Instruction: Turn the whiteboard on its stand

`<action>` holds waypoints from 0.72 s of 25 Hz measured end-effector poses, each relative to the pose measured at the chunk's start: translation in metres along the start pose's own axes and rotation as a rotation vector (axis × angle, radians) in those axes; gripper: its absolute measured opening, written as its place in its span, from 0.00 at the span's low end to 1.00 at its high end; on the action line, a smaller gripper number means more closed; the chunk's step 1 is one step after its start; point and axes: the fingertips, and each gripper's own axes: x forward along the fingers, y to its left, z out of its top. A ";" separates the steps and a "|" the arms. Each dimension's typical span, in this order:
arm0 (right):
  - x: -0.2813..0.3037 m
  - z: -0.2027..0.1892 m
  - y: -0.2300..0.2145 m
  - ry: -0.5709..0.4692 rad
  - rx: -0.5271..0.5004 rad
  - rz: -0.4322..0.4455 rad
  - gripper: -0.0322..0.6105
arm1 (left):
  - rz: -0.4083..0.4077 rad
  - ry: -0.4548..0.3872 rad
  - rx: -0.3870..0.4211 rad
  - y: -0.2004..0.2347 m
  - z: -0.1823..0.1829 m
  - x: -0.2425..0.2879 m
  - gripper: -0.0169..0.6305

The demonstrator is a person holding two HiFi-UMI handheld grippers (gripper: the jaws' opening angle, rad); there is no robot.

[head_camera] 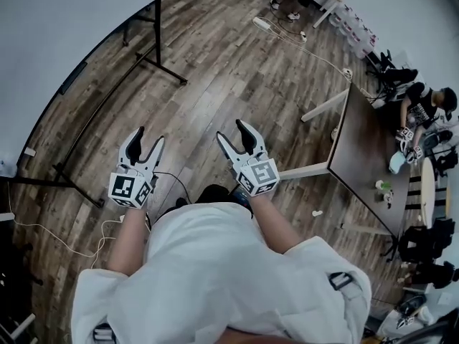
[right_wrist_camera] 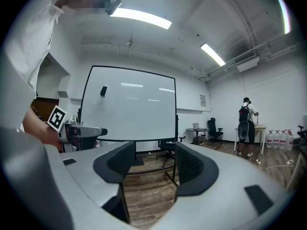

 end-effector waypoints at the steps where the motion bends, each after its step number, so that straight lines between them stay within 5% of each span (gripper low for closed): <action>1: 0.006 -0.005 -0.003 0.011 0.004 -0.002 0.46 | -0.005 0.009 -0.003 0.004 -0.004 0.006 0.44; 8: 0.061 -0.033 -0.051 0.055 0.041 0.015 0.46 | -0.009 0.059 -0.009 0.033 -0.028 0.072 0.44; 18: 0.177 -0.029 -0.186 0.020 0.076 0.070 0.45 | 0.064 0.072 0.022 0.083 -0.021 0.226 0.44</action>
